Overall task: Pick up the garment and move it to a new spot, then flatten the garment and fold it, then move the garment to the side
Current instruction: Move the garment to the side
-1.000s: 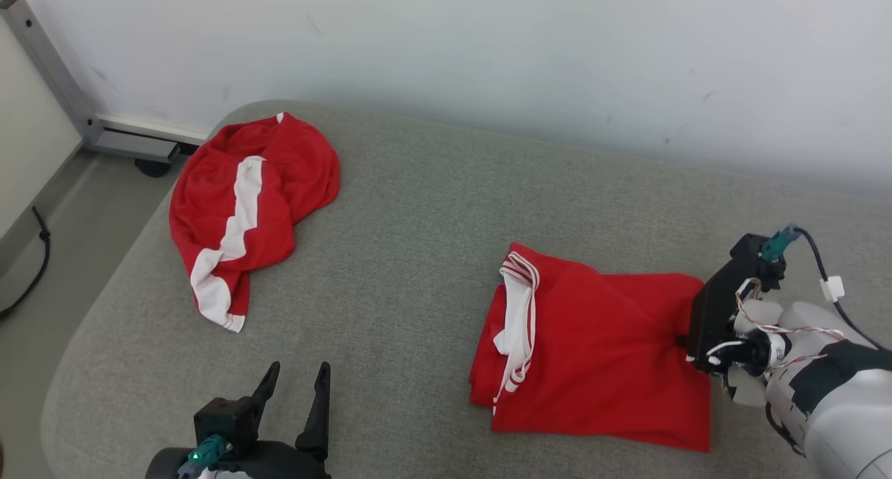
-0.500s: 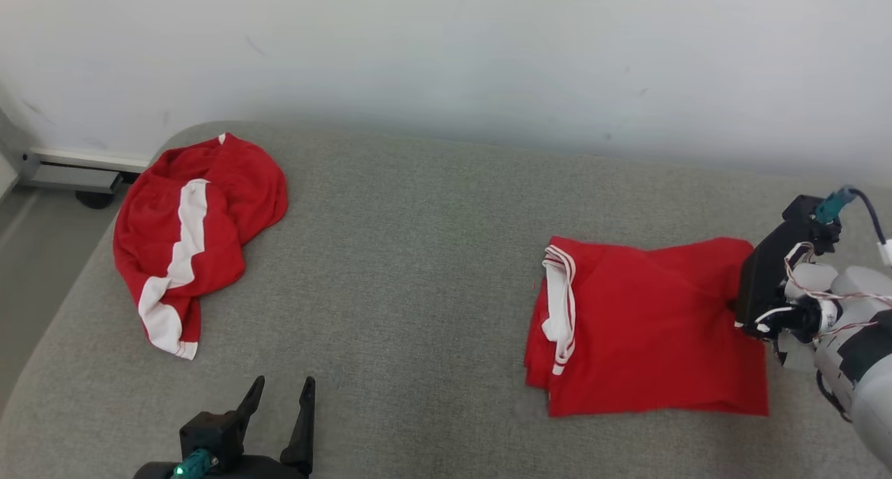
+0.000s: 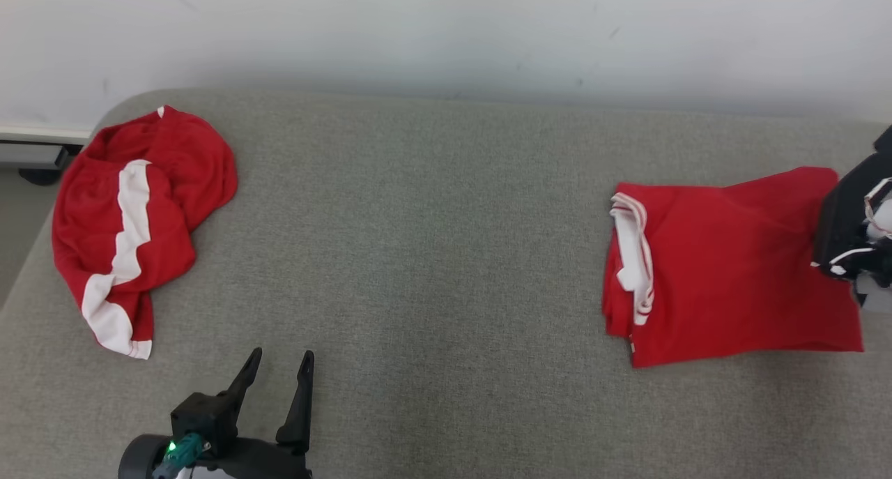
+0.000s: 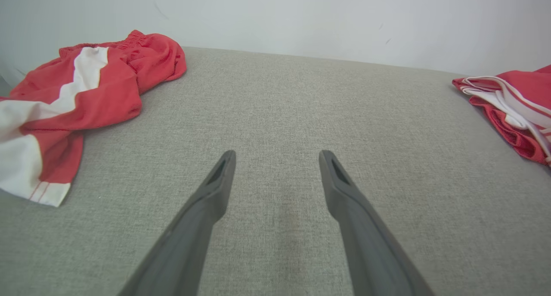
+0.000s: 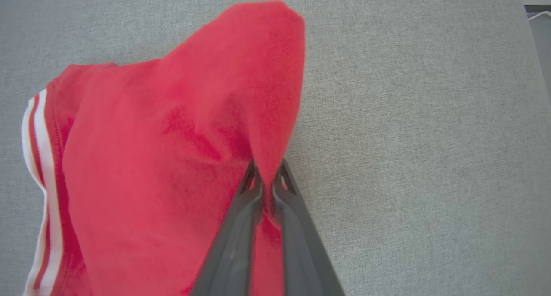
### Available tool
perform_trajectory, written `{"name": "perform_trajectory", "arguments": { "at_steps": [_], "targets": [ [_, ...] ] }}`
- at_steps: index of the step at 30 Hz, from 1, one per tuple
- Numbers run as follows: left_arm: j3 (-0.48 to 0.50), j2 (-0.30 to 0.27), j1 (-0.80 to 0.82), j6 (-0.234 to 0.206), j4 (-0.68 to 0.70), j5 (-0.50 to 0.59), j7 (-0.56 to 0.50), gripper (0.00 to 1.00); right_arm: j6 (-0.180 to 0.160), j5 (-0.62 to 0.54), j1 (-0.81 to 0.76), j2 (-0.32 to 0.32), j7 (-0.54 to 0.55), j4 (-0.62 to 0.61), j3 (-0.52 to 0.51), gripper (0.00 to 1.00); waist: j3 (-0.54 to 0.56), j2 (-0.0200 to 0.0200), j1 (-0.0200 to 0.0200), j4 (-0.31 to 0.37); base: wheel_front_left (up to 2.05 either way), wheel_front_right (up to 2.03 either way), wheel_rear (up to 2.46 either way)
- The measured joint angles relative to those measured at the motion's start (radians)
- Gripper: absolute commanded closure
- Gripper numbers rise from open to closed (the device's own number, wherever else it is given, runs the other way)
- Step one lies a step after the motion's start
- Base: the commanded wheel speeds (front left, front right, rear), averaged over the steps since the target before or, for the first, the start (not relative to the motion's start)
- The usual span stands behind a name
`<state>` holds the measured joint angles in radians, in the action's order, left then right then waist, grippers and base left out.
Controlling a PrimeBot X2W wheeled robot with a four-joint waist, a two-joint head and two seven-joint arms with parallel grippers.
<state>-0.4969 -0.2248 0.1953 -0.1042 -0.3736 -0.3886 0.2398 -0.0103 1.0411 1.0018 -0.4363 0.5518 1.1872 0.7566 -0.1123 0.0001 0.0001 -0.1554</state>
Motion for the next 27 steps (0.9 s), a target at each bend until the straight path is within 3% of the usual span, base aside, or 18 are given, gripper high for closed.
{"name": "perform_trajectory", "arguments": {
  "at_steps": [9, 27],
  "targets": [
    [-0.001, -0.012, 0.024, 0.000, 0.035, 0.010, -0.002, 0.00, -0.009, -0.034, 0.056, -0.055, -0.017, 0.017, 0.016, 1.00, -0.067, 0.0000, 0.0001, 0.015, 0.00, 0.00, 0.00],
    [0.011, -0.038, 0.060, 0.000, 0.076, 0.019, -0.019, 0.00, -0.042, -0.085, 0.119, -0.092, -0.052, 0.043, 0.047, 1.00, -0.159, 0.0000, 0.0000, 0.047, 0.00, 0.00, 0.00]
  ]
}}
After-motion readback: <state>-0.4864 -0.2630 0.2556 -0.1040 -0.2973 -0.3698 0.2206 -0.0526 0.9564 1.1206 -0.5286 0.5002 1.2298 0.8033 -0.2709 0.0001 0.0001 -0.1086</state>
